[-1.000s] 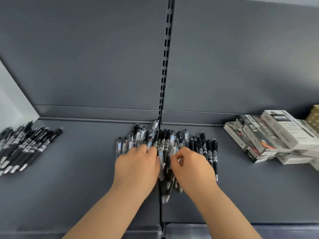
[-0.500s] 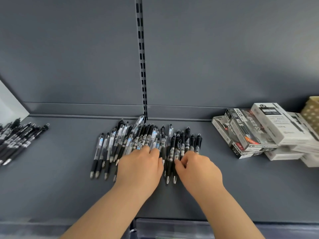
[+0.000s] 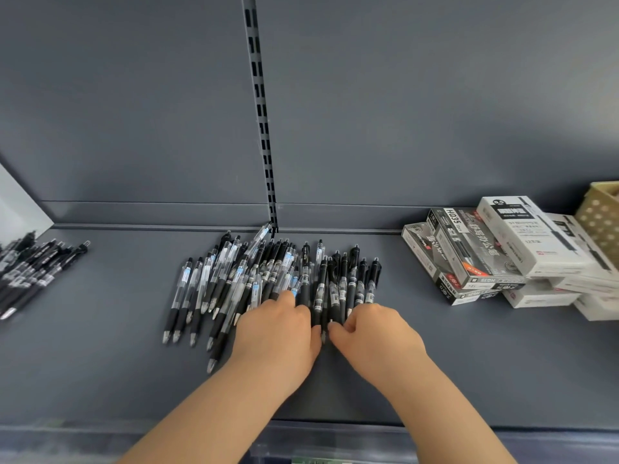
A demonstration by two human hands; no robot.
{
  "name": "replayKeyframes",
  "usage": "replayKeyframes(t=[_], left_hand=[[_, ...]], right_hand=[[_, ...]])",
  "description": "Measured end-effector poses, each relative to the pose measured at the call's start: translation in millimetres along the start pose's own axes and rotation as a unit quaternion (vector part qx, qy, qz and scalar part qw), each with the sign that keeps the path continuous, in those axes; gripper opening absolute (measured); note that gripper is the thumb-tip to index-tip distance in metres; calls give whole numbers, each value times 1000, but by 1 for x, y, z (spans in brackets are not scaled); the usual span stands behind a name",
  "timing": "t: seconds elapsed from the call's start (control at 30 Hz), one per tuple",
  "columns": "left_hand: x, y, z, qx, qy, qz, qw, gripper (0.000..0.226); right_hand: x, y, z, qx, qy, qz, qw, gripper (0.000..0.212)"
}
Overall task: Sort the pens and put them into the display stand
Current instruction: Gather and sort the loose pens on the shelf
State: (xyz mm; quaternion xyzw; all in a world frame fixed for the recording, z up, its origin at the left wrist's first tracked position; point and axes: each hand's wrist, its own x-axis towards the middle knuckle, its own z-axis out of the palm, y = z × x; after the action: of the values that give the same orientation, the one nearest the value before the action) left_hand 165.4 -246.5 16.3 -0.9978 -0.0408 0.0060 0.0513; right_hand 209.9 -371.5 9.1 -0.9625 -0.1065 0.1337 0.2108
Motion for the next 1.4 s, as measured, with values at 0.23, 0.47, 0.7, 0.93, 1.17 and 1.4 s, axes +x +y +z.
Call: replayKeyframes(t=[0.23, 0.47, 0.7, 0.93, 1.17, 1.4], left_hand=[[1, 9, 2, 22, -33, 5, 999, 43], [-2, 8, 1, 43, -60, 33, 997, 41], [-5, 5, 1, 1, -44, 28, 999, 36], [-8, -8, -2, -75, 29, 1, 997, 30], [-18, -49, 0, -94, 59, -32, 993, 34], [-33, -134, 0, -95, 69, -67, 991, 34]], right_hand=[[-7, 9, -5, 39, 36, 4, 999, 34], [-8, 8, 0, 60, 59, 9, 996, 33], [-11, 4, 3, 82, 86, 2, 993, 32], [-12, -3, 8, 102, 99, -1, 990, 33], [-12, -40, 17, 95, 104, -33, 989, 33], [-8, -120, 43, 83, 95, -79, 989, 33]])
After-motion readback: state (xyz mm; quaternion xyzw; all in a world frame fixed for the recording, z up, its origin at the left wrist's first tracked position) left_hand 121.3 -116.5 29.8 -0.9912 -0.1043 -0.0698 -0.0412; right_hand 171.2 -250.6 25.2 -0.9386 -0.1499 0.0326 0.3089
